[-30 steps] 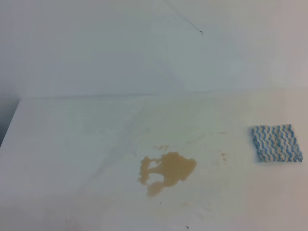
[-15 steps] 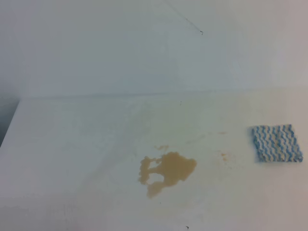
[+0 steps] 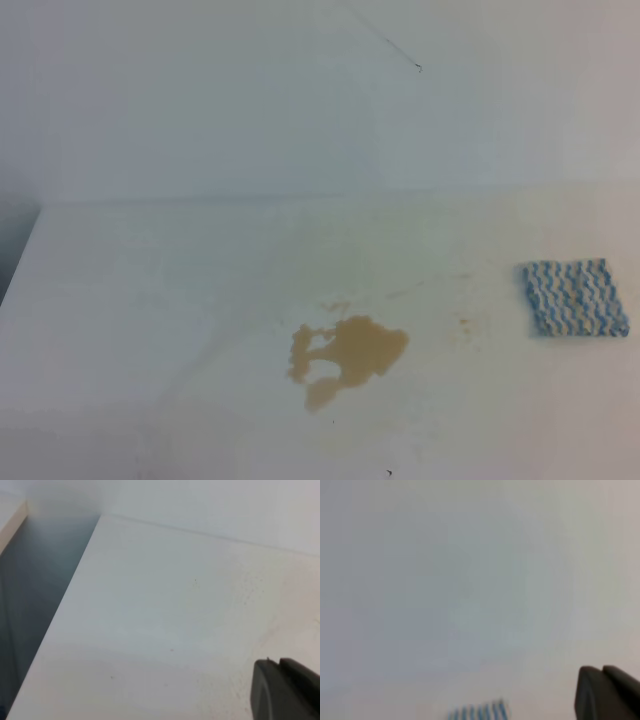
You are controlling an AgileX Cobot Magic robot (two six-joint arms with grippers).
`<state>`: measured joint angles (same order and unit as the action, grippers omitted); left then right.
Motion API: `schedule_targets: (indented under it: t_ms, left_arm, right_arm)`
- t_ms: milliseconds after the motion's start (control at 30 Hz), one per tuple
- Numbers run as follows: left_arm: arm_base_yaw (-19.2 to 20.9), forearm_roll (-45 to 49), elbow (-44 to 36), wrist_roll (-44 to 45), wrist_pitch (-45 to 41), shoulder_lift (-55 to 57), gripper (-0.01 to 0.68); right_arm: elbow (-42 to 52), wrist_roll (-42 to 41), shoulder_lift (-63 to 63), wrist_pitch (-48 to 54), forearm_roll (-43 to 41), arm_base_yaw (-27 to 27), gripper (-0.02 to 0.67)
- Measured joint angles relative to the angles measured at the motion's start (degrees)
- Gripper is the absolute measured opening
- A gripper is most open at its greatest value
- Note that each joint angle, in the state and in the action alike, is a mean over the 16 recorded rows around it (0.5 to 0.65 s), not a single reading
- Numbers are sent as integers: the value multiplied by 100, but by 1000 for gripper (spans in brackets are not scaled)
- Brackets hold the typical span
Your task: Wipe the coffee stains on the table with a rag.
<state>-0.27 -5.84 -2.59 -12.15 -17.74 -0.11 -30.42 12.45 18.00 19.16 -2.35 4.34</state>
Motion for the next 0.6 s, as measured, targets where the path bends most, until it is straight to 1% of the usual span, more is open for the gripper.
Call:
schedule_targets:
  t_ms: [133, 267, 367, 600]
  left_arm:
    - [0, 0, 0, 0, 0, -11, 1]
    - [0, 0, 0, 0, 0, -11, 1]
    - [0, 0, 0, 0, 0, -11, 1]
    - [0, 0, 0, 0, 0, 0, 1]
  right_arm:
    - [-298, -285, 724, 882, 181, 0, -3]
    - [-474, -645, 1320, 1405, 587, 0, -3]
    - [-540, -1111, 1679, 1553, 1047, 0, -3]
    - [-677, -2599, 2473, 1512, 2382, 0, -3]
